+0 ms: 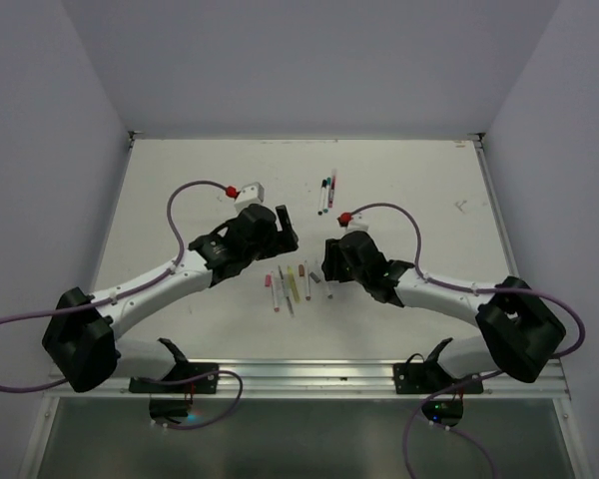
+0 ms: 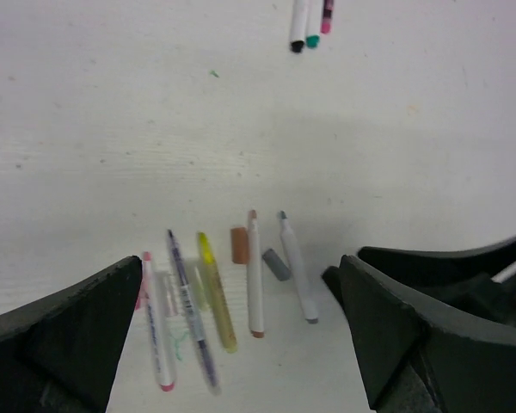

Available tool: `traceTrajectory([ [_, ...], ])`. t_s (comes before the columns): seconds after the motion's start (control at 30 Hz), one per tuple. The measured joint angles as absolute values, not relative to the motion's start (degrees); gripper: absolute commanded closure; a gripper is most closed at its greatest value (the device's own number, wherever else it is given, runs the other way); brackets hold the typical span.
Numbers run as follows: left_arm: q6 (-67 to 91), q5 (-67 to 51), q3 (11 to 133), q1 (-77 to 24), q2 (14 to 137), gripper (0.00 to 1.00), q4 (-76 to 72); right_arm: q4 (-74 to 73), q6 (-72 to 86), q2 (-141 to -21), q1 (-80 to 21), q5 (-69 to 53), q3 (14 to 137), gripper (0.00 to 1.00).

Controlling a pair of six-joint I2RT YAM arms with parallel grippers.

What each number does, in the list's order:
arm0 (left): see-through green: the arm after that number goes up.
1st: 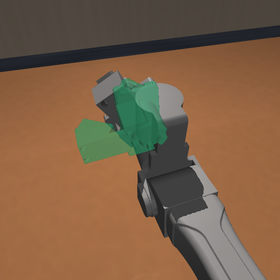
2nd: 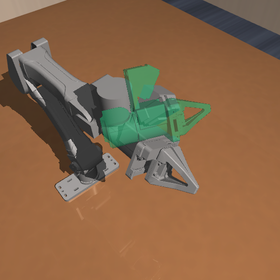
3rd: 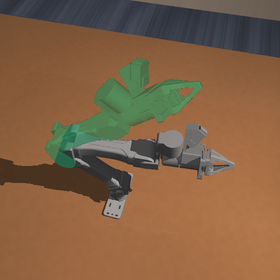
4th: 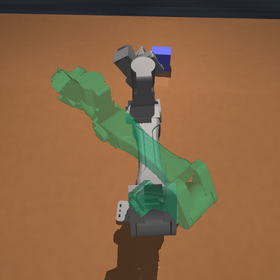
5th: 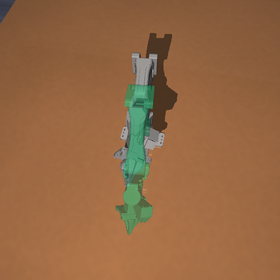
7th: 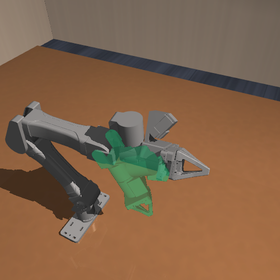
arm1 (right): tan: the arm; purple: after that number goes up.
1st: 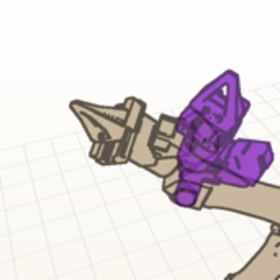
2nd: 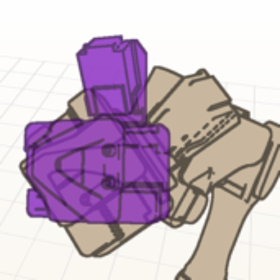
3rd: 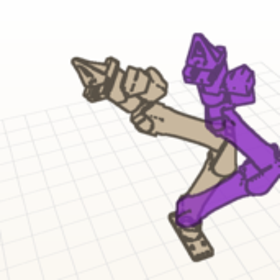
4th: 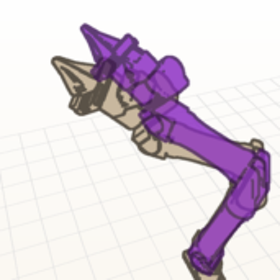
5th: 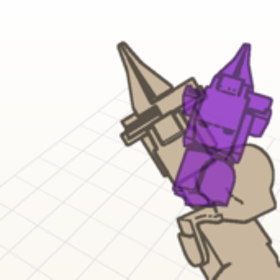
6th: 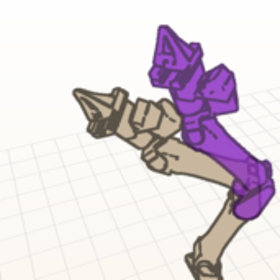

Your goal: Open the pen caps

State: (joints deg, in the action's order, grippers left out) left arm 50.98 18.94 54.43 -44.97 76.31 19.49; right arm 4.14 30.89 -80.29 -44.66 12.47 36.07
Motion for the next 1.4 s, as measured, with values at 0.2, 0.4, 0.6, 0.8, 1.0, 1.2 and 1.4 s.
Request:
traceTrajectory([
  [0.2,46.5,19.9,46.8,-37.2,69.0,0.0,19.3,-1.4,30.3,-78.7,-40.0,17.6,47.0,0.44],
  [0.4,42.0,20.5,40.8,-36.4,63.1,0.0,18.5,-3.5,29.4,-90.3,-31.3,20.1,60.4,0.57],
  [0.6,39.4,20.8,36.8,-36.4,59.2,0.0,17.9,-6.4,27.5,-107.7,-28.1,20.3,76.0,0.72],
  [0.8,39.1,20.6,34.8,-36.4,58.0,0.0,17.1,-9.1,26.0,-120.6,-26.6,20.3,89.2,0.75],
  [1.0,38.4,19.8,33.8,-36.4,58.0,0.0,16.4,-10.7,25.8,-127.3,-25.5,20.0,96.6,0.75],
  [1.2,38.3,19.2,33.8,-36.4,58.3,0.0,15.2,-11.7,25.8,-131.3,-25.2,19.2,99.7,0.74],
  [1.4,38.3,18.0,32.9,-36.4,58.9,0.0,14.0,-11.7,25.8,-132.4,-25.1,18.5,99.9,0.74],
])
